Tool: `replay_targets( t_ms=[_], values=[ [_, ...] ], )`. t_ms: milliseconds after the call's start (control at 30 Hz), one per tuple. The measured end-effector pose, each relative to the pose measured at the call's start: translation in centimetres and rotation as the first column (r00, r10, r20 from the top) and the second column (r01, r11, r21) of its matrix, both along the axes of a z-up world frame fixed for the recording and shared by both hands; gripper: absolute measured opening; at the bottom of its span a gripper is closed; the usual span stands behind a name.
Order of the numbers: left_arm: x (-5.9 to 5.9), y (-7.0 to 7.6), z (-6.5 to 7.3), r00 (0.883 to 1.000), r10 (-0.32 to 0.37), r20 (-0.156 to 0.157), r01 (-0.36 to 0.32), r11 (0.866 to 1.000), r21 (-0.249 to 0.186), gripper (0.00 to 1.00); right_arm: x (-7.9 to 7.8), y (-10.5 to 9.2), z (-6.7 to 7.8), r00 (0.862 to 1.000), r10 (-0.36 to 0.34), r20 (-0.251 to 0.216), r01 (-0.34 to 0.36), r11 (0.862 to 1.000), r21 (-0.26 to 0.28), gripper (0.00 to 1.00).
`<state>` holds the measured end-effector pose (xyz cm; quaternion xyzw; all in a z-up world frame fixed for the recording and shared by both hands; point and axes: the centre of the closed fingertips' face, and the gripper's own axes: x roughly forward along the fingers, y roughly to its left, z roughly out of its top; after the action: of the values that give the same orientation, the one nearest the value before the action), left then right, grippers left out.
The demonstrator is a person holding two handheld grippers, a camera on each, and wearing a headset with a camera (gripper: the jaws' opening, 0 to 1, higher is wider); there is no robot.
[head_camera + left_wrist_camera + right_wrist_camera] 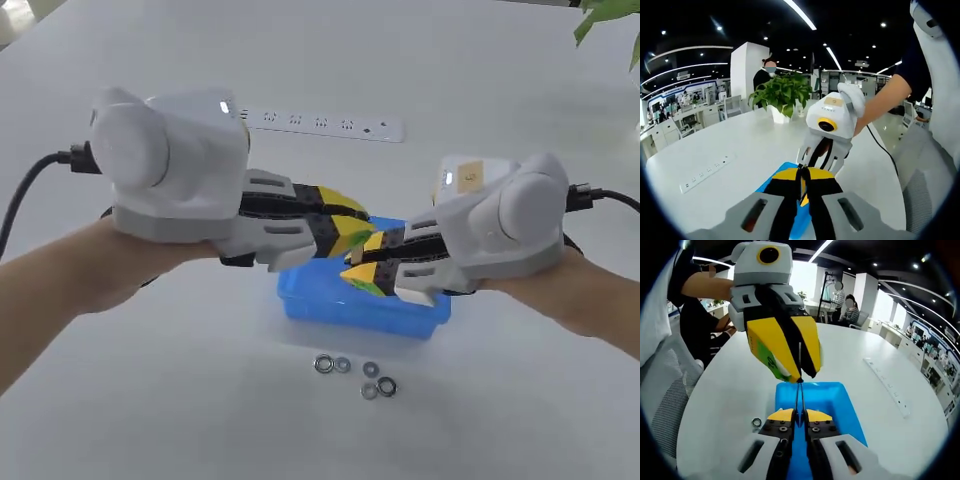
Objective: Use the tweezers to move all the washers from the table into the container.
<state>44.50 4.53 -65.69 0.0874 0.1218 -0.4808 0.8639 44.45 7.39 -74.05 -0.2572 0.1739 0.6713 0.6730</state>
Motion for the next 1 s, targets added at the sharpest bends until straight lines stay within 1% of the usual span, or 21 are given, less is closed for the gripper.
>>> replay_targets(
  t_ms=[33,67,100,167,200,300,367,500,633,733,767,833,900,967,1000],
  values=[
    [-0.14,-0.13,0.32,1.0,-0.011,0.003,0.011,1.0,-0.016,0.1,0.03,-0.03,-0.04,1.0,-0.001,-0.003,0.001,1.0,0.0,0.08],
    [-0.21,-0.23,0.54,1.0,-0.016,-0.009,0.016,0.999,-0.031,0.12,0.01,-0.05,-0.06,1.0,-0.001,-0.006,0.001,1.0,0.002,0.08],
    [-0.21,-0.3,0.52,1.0,-0.02,-0.008,0.019,0.999,-0.027,0.12,-0.1,-0.03,-0.06,1.0,0.001,-0.011,-0.001,1.0,0.003,0.08],
    [-0.19,-0.36,0.33,1.0,-0.029,-0.002,0.029,1.0,-0.005,0.1,-0.2,-0.01,-0.08,1.0,0.007,-0.007,-0.007,1.0,0.0,0.08],
    [-0.18,-0.36,0.3,1.0,-0.031,-0.002,0.031,0.999,-0.004,0.08,-0.22,-0.01,-0.09,1.0,0.008,-0.007,-0.008,1.0,0.0,0.08],
    [-0.16,-0.28,0.62,0.999,-0.04,-0.017,0.039,0.999,-0.02,0.08,-0.15,0.04,0.12,1.0,0.011,-0.012,-0.01,1.0,0.009,0.08],
    [-0.18,-0.27,0.67,0.999,-0.049,-0.011,0.049,0.999,-0.015,0.08,-0.1,0.07,0.21,1.0,0.013,-0.012,-0.013,1.0,0.011,0.08],
    [-0.18,-0.29,0.58,0.997,-0.066,-0.028,0.066,0.998,-0.008,0.07,-0.1,0.1,0.15,1.0,0.025,-0.002,-0.025,1.0,0.0,0.08],
    [-0.16,-0.39,0.56,0.997,-0.074,-0.005,0.074,0.997,0.017,0.06,-0.27,0.14,0.13,1.0,0.029,0.001,-0.029,1.0,-0.006,0.08],
    [-0.23,-0.33,0.41,0.997,-0.077,-0.018,0.077,0.997,0.012,0.05,-0.55,0.08,0.02,0.999,0.043,0.002,-0.043,0.999,-0.017,0.1],
    [-0.19,-0.27,0.38,0.997,-0.078,-0.019,0.078,0.997,0.013,0.05,-0.67,0.05,-0.07,0.999,0.049,0.01,-0.049,0.999,-0.022,0.1],
    [-0.23,-0.18,0.37,0.996,-0.08,-0.027,0.08,0.997,0.007,0.05,-0.85,0.08,-0.04,0.999,0.052,0.004,-0.052,0.998,-0.018,0.11],
    [-0.28,-0.19,0.54,0.996,-0.088,-0.015,0.088,0.996,0.004,0.05,-0.85,0.14,0.12,0.999,0.05,0.012,-0.05,0.999,-0.012,0.11],
    [-0.27,-0.13,0.68,0.995,-0.096,0.007,0.096,0.995,0.015,0.04,-0.88,0.18,0.29,0.999,0.047,0.014,-0.047,0.999,-0.013,0.12],
    [-0.25,-0.09,0.77,0.995,-0.095,0.009,0.095,0.995,0.012,0.04,-0.82,0.23,0.41,0.999,0.045,0.019,-0.044,0.999,-0.01,0.12]
  ],
)
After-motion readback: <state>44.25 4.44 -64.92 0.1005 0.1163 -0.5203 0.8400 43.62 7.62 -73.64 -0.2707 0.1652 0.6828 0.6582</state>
